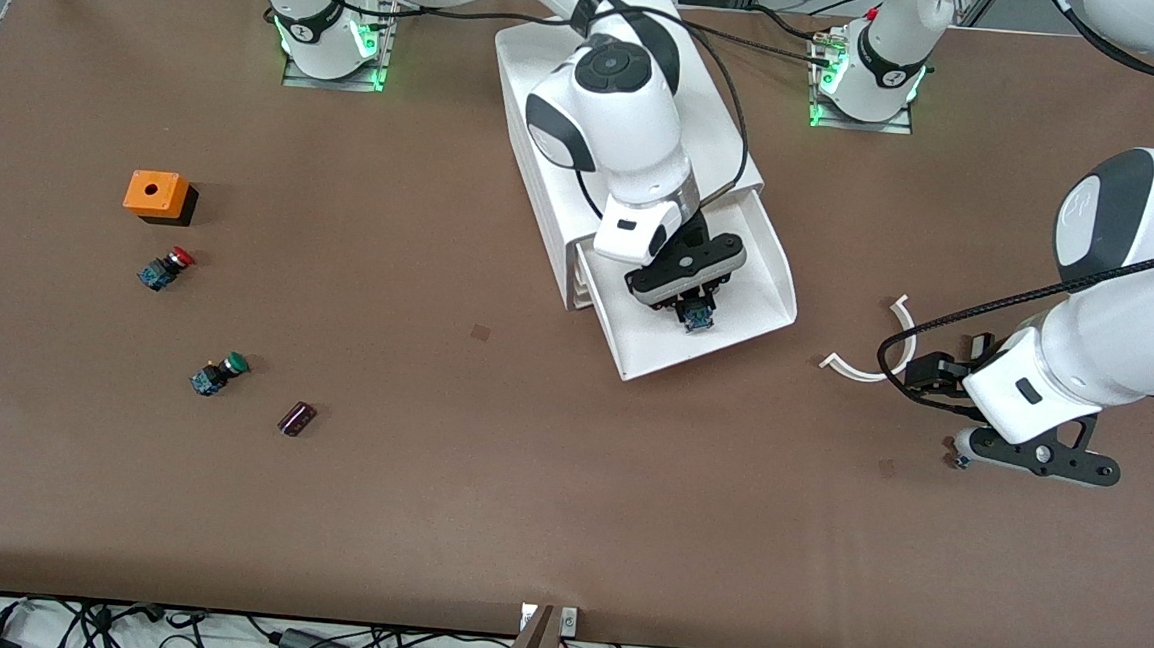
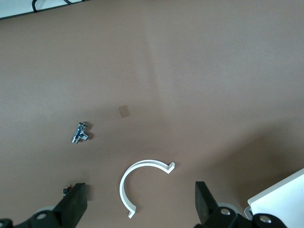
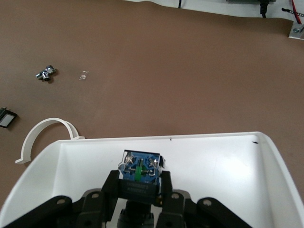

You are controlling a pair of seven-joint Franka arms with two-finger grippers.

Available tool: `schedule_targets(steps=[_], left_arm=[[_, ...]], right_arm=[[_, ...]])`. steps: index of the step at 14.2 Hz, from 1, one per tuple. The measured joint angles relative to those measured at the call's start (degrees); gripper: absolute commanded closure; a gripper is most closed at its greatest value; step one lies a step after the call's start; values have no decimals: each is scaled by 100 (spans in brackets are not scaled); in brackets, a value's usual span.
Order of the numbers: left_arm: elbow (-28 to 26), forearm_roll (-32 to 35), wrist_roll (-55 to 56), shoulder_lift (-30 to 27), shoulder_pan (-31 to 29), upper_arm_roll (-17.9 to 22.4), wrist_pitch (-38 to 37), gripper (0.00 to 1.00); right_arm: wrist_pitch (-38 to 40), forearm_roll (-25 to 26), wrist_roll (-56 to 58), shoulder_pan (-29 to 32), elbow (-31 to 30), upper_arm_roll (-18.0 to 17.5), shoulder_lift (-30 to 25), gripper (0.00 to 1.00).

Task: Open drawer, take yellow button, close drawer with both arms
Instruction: 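Lift the button out with the right gripper while the left gripper withdraws, then carry the button toward the table while the left gripper pushes the drawer shut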

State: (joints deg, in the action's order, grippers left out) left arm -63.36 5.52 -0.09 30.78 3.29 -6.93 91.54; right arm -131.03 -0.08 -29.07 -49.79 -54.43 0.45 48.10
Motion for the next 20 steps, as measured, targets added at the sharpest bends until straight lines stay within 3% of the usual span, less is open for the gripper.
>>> schedule_targets(steps=[6, 13, 20], left_arm=[[1, -2, 240, 0, 11, -6, 0, 0], [-29, -556, 2364, 71, 143, -113, 70, 0], [-715, -600, 4221, 310, 887, -155, 1473, 0]], right_arm=[[1301, -2, -19, 370, 308, 93, -532, 100], [2393, -2, -12, 1212, 289, 284, -877, 100], [3032, -128, 478, 2184, -366, 294, -891, 100]])
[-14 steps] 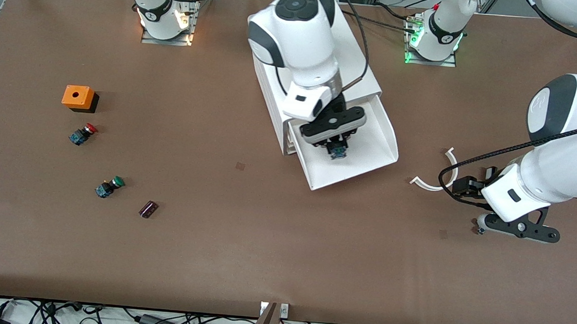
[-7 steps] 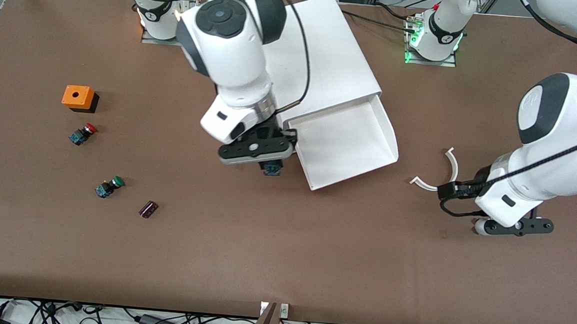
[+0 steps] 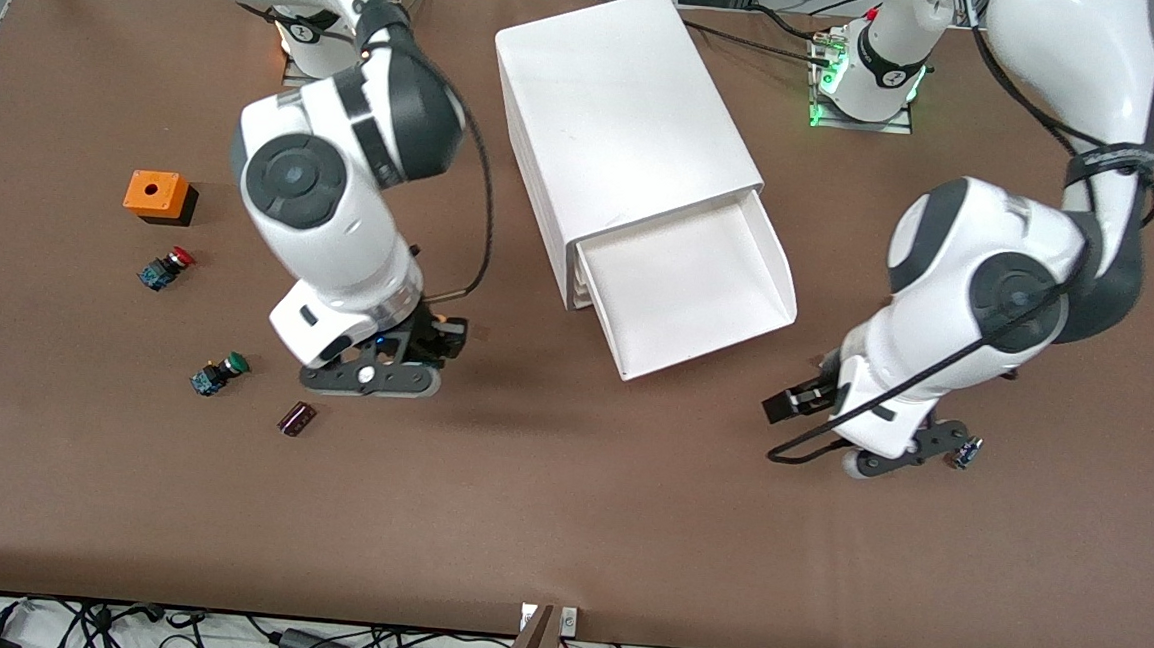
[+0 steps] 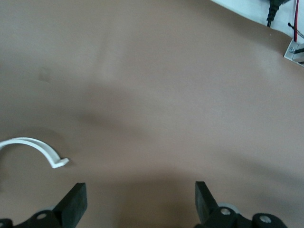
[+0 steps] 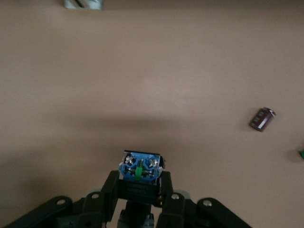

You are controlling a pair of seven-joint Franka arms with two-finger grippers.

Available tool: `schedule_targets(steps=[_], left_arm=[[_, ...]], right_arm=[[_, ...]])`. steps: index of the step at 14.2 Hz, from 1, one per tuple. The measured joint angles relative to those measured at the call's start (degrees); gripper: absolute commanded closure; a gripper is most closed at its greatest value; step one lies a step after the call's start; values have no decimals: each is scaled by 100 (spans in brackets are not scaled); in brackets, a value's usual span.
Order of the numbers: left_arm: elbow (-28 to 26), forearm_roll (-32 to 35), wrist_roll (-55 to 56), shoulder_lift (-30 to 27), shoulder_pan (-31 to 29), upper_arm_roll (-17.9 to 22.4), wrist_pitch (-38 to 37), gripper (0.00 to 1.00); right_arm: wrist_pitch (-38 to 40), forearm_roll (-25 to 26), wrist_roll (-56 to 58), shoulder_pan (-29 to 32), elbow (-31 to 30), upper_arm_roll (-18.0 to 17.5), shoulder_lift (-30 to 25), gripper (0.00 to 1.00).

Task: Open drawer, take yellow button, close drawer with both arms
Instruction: 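Carry the button toward the table while the left gripper pushes the drawer shut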

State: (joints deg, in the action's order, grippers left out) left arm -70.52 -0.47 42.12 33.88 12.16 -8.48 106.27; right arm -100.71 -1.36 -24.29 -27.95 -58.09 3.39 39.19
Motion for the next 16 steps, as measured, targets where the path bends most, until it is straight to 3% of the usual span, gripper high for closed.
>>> schedule_targets(steps=[4, 10, 13, 16], left_arm=[[-286, 1, 516, 90, 381, -2, 322, 0], [-1089, 1, 815, -2, 595, -2, 1281, 0], [-1319, 0, 876, -129, 592, -30, 1315, 0], [-1608, -3, 1038, -279, 589, -336, 1313, 0]], right_arm=[[-222, -30, 444, 485, -939, 2, -153, 100], [-1643, -36, 998, 818, -2674, 2, -549, 100], [-2684, -36, 1210, 870, -3608, 2, -727, 100], [-3461, -36, 1450, 905, -4351, 2, -799, 100]])
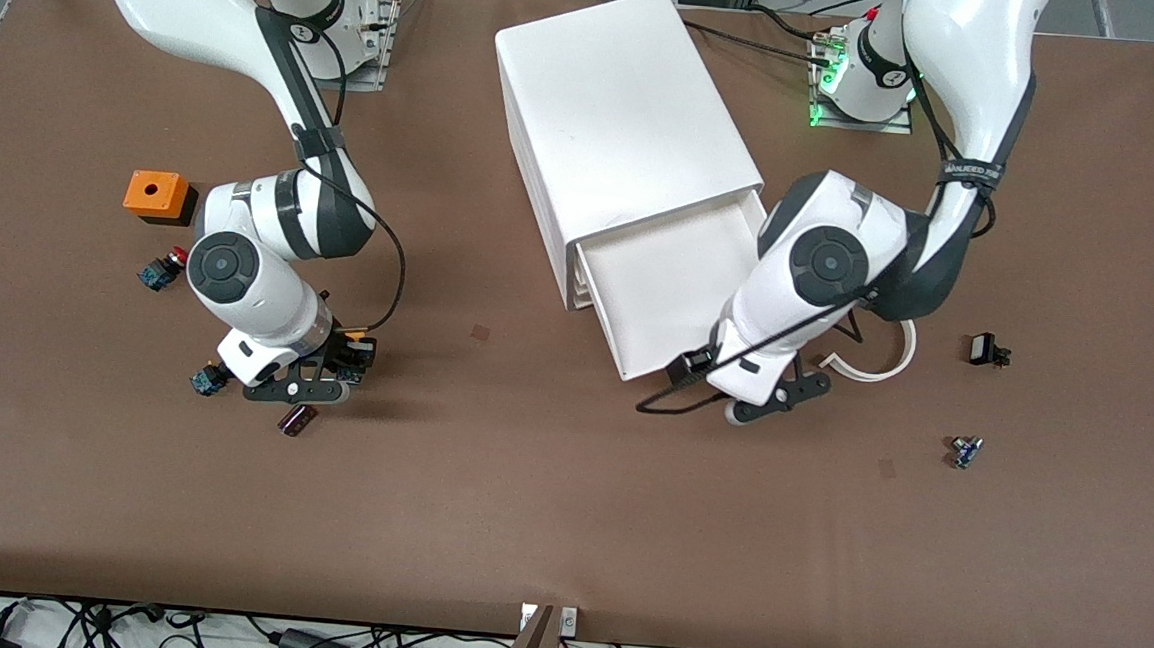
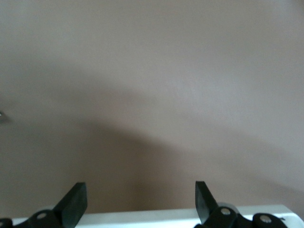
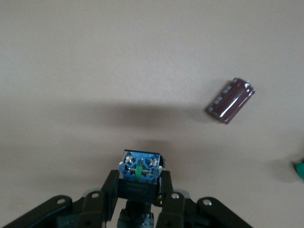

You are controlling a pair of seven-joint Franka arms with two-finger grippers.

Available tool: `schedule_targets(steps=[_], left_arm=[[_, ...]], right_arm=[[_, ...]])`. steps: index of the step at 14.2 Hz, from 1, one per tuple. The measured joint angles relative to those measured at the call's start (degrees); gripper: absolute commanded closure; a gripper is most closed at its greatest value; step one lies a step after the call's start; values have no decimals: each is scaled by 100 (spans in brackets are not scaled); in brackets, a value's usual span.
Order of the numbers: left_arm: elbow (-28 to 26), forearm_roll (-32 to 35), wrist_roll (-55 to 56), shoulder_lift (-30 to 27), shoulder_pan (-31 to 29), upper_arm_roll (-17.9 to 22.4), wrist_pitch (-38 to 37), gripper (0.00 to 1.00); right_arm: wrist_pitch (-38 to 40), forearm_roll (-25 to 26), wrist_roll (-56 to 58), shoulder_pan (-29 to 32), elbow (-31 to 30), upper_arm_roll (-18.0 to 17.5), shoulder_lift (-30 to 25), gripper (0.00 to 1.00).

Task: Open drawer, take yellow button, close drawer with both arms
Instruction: 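Carry the button toward the table while the left gripper pushes the drawer shut, then lower the button onto the table and open the right gripper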

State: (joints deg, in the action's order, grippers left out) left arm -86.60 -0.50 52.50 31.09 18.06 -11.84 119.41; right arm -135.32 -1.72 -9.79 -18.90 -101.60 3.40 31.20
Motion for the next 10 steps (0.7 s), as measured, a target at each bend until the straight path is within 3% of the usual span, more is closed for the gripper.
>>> schedule_targets(steps=[5, 10], left_arm=[[-616, 0, 467, -370, 20, -579, -12, 0], [-996, 0, 668, -629, 19, -963, -232, 0]], right_arm=[[-963, 0, 151, 15, -781, -10, -87, 100], [-1079, 0, 166, 14, -948, -32, -90, 100]])
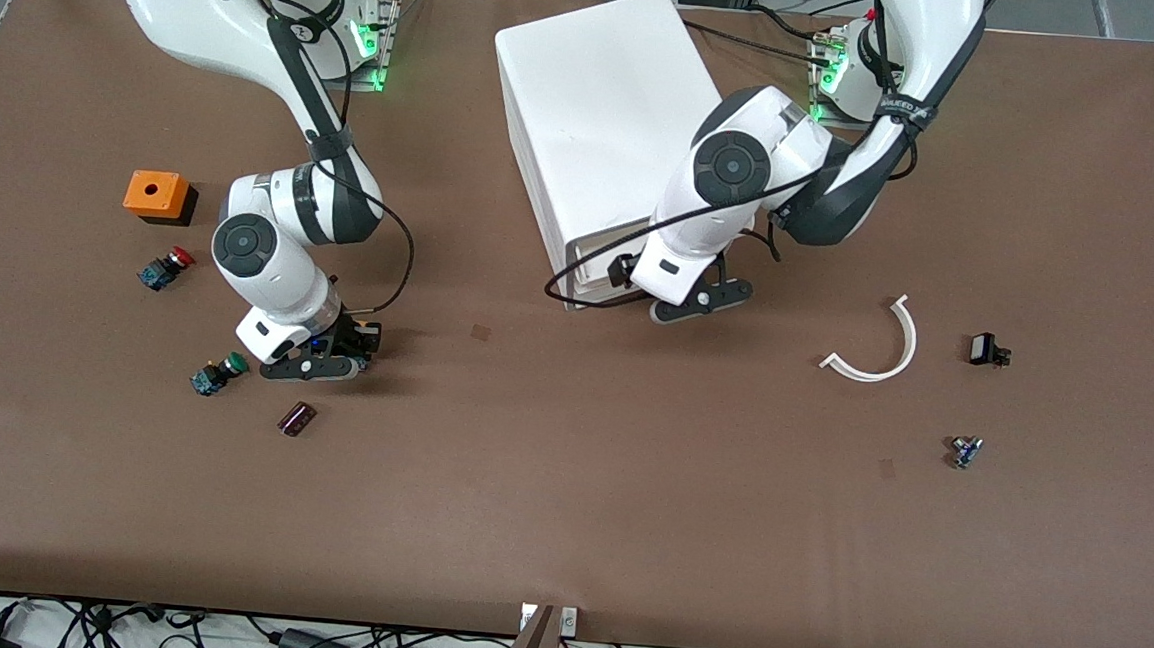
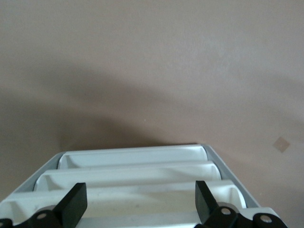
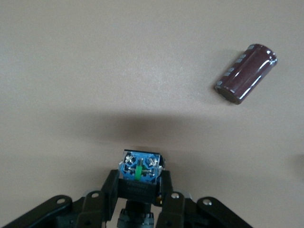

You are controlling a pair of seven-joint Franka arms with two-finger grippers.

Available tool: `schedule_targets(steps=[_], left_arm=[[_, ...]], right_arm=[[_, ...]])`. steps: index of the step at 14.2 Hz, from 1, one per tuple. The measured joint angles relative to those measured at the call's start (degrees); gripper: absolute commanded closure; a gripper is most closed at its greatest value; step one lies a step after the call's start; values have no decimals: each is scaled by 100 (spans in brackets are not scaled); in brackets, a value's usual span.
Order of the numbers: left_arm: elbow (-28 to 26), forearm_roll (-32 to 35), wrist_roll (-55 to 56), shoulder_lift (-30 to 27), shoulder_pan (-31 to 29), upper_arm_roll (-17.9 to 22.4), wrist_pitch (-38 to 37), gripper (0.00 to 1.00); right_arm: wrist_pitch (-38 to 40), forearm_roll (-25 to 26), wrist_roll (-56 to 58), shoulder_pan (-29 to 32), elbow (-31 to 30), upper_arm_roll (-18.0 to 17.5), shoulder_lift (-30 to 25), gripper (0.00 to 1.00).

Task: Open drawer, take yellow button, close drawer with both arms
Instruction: 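Lower the button onto the table and open the right gripper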

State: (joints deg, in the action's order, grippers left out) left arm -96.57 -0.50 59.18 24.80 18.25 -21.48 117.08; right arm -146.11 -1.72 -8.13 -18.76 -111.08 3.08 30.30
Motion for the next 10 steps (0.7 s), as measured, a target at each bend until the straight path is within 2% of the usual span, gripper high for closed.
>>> schedule_targets(steps=[1, 2, 3, 5, 10], left_arm=[[-8, 0, 4, -2, 0, -45, -61, 0], [-14, 0, 5, -3, 0, -72, -120, 0], [-18, 0, 5, -3, -2, -87, -170, 0], [-22, 0, 5, -3, -8, -109, -213, 0], [42, 1, 0, -89, -266, -116, -229, 0]], right_arm=[[-1, 0, 1, 0, -27, -3, 7, 100], [-4, 0, 2, -2, -52, -5, 18, 91], [-11, 0, 3, -4, -76, -10, 32, 64], [-37, -1, -1, -4, -89, -11, 47, 0], [0, -2, -3, -2, -3, -10, 11, 0]])
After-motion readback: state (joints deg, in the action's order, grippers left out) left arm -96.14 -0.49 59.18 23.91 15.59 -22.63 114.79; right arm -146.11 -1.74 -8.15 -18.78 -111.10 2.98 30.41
